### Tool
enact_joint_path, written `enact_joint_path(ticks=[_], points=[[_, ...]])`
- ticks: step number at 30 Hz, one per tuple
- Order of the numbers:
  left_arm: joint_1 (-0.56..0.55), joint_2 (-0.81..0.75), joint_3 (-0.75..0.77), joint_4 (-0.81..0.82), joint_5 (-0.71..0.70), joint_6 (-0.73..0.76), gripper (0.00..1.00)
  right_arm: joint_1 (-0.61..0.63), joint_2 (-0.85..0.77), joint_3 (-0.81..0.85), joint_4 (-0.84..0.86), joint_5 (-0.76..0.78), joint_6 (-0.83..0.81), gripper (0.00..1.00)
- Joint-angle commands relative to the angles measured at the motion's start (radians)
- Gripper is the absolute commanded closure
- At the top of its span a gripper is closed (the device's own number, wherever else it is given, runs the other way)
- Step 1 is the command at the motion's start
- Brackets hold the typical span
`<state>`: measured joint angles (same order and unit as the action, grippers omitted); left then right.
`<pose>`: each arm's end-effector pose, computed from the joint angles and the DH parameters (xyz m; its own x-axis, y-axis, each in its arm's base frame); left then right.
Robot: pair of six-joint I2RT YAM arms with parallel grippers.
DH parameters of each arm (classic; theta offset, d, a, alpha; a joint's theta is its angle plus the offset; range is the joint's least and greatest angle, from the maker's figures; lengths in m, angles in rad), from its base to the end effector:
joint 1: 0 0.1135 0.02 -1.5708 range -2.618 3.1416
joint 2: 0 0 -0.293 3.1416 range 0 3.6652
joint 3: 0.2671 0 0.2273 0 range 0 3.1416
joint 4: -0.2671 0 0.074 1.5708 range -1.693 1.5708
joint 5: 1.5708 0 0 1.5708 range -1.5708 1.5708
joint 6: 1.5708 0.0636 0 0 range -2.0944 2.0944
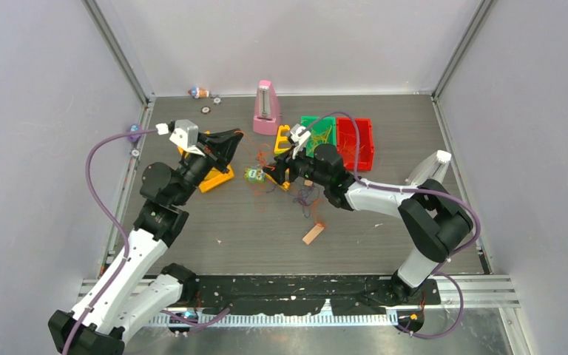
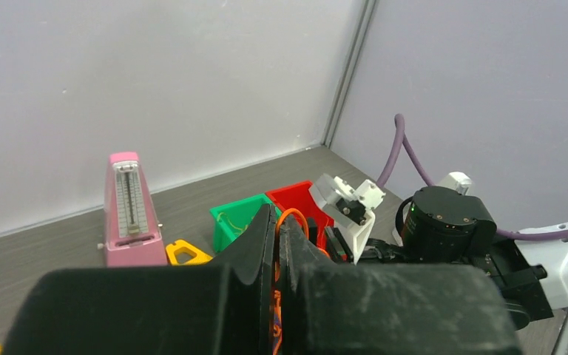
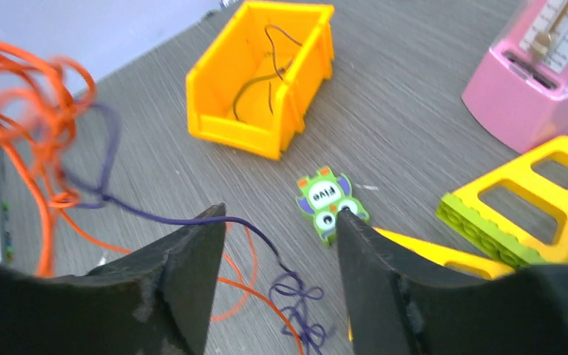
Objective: Untangle the cables
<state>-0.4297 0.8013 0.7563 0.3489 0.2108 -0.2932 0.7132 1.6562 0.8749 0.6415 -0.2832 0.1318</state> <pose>0.1470 -0.0820 0.4148 0.0902 -0.3522 -0.9316 0.6424 0.7354 -0.2158 0.2732 0.2599 0.2748 -0.2145 -0.0187 -0.9765 -0.8163 0.5524 0.1687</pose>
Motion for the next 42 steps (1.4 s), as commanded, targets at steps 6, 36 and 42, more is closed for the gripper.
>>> enact_joint_path(ticks=[6,36,42], points=[[0.01,0.001,0.116,-0.17,-0.024,-0.008,1.0,0.014,-0.111,-0.032,0.176,-0.008,0.072,0.94],[0.068,-0.22,-0.111,-0.356,-0.512,0.39,1.0,-0.459,-1.081,-0.156,-1.067,0.857,0.43,0.95],[0.066,-0.231,-0.165,-0.302,-0.32,0.364,1.0,-0.459,-1.069,0.014,-1.126,0.652,0.305,0.95]])
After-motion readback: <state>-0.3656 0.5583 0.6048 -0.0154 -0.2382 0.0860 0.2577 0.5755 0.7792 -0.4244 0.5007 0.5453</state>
